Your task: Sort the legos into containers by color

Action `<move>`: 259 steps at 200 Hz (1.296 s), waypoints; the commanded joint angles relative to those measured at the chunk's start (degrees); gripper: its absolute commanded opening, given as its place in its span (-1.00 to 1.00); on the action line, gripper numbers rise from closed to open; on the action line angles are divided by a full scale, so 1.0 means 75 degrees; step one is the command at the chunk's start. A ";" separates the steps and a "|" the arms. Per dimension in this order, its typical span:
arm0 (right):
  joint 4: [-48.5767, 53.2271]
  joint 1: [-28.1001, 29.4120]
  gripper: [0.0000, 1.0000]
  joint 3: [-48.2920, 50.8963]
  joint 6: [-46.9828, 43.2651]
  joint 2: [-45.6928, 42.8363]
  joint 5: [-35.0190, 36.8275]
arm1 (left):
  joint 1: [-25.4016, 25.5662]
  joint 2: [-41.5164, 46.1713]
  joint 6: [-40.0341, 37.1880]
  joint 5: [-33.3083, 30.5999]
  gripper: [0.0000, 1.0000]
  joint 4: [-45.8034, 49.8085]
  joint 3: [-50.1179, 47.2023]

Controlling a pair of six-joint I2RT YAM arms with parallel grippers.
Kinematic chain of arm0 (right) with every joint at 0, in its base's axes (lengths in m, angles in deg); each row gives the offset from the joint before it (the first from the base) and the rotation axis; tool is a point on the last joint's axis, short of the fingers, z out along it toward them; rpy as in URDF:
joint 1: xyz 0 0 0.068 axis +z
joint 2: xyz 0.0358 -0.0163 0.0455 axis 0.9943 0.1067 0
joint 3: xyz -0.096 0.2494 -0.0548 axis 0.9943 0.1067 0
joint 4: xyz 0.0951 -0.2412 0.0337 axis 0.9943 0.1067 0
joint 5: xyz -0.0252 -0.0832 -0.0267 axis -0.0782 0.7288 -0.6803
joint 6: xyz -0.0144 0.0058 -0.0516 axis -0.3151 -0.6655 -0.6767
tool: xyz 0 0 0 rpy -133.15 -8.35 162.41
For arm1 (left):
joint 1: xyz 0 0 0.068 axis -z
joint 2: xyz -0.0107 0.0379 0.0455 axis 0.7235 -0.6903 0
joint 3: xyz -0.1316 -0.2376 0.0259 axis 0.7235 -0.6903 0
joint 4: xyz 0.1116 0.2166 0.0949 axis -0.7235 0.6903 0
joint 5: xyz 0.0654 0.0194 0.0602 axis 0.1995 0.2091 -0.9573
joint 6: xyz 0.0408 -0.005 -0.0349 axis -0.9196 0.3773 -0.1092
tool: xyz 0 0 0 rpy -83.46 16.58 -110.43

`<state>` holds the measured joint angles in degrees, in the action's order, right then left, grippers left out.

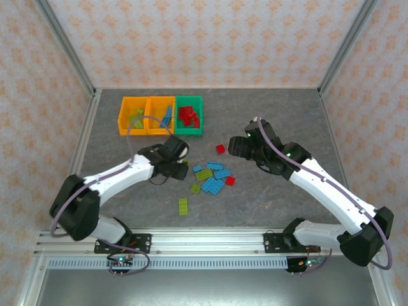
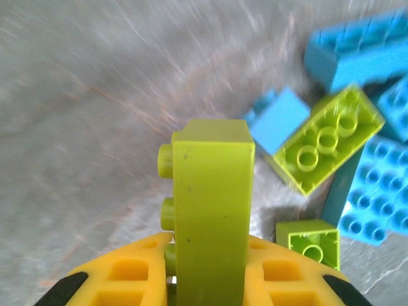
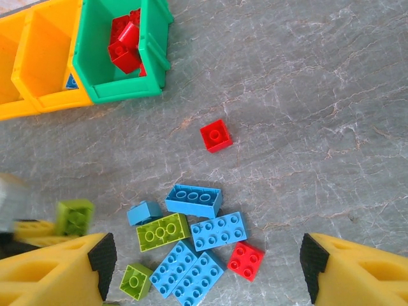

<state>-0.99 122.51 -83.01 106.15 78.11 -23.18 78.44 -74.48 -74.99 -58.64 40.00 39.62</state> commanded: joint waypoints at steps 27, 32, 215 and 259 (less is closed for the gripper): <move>-0.0093 0.0029 0.56 0.0088 0.0095 -0.0134 0.0101 | -0.1558 -0.0177 0.0269 0.0427 -0.77 -0.0543 0.1227; -0.0062 0.0029 0.56 0.0071 0.0112 -0.0144 0.0104 | -0.1661 -0.0283 0.0296 0.0407 -0.77 -0.0687 0.1379; 0.0311 0.0029 0.57 0.0045 0.0390 -0.0670 0.0534 | -0.5100 -0.4511 0.0338 0.0463 -0.04 -0.0264 0.6038; 0.0123 0.0030 0.57 0.0047 0.0369 -0.0484 0.0512 | -0.4880 -0.2279 0.0826 0.0961 0.04 -0.0730 0.4593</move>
<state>0.10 122.51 -81.77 108.51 73.43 -20.82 40.17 -104.07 -71.36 -54.20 36.43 78.48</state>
